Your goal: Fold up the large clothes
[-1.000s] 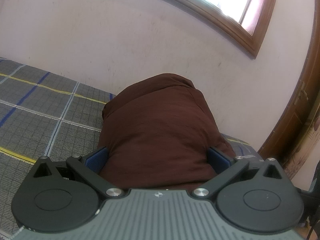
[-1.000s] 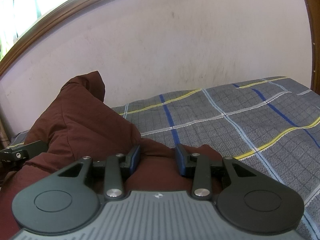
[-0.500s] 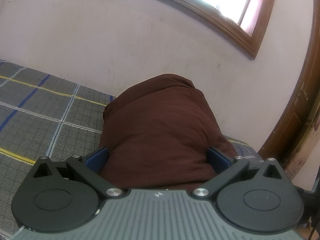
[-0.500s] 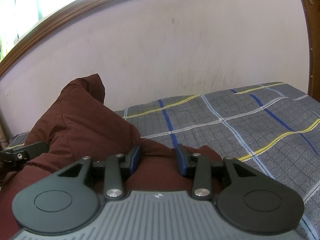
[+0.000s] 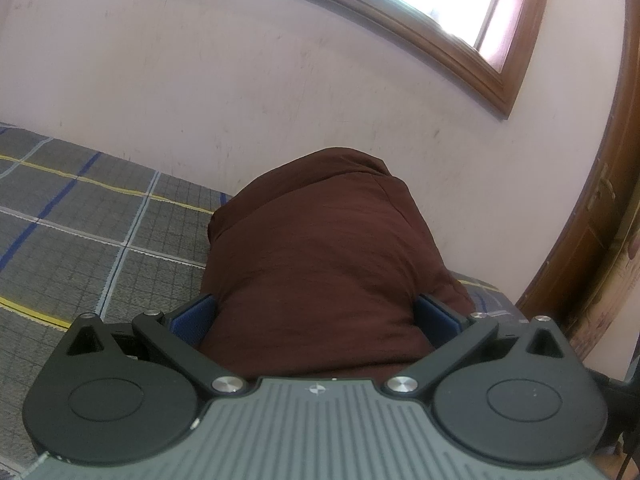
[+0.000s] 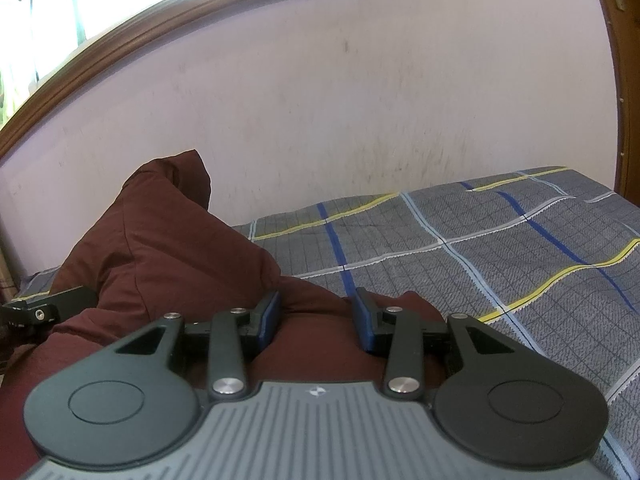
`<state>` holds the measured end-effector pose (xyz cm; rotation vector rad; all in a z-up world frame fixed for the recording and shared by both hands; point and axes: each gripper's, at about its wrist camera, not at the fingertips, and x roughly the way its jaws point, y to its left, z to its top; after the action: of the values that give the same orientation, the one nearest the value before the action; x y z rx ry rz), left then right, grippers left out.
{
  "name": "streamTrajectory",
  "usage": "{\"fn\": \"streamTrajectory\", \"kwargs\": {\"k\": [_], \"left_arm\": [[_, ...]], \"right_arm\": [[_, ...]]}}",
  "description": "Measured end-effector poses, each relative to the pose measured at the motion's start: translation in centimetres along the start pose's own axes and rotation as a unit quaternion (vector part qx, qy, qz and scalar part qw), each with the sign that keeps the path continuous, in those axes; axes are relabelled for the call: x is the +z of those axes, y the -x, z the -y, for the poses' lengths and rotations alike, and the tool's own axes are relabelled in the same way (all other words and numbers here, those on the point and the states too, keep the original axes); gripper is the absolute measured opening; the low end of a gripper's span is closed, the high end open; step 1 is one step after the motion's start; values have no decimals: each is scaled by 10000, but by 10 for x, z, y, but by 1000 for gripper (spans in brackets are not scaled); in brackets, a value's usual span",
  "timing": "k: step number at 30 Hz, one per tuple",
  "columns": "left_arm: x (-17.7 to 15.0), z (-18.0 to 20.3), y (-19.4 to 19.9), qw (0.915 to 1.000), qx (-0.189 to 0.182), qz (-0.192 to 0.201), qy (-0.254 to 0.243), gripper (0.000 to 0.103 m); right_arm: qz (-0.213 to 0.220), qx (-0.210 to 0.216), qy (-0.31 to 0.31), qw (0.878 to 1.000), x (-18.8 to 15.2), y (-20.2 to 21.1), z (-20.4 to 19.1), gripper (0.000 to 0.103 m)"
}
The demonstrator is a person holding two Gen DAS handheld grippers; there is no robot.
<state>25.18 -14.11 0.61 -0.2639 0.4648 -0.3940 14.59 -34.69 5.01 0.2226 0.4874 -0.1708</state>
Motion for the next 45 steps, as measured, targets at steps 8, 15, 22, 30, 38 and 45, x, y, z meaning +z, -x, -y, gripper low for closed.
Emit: {"fn": "streamTrajectory", "kwargs": {"k": [8,15,22,30,38,45], "left_arm": [[2,1,3,10000,36,-7,-44,103],[5,4,5,9999,84,-34,-97,103],[6,5,10,9997,117,-29,-192,103],[6,7,15,9994,162,-9,-309,103],[9,8,21,9988,201,-23,-452,103],[11,12,29,9978,273,-62,-604,103]], "right_arm": [[20,8,-25,10000,1,3,0,40],[36,96,-151,9998,4,6,3,43],[137,12,-86,9999,2,8,0,45],[200,-21,-67,9998,1,10,1,47],[213,-112,-47,9997,3,13,1,57],[198,-374,-50,9991,6,15,0,79]]}}
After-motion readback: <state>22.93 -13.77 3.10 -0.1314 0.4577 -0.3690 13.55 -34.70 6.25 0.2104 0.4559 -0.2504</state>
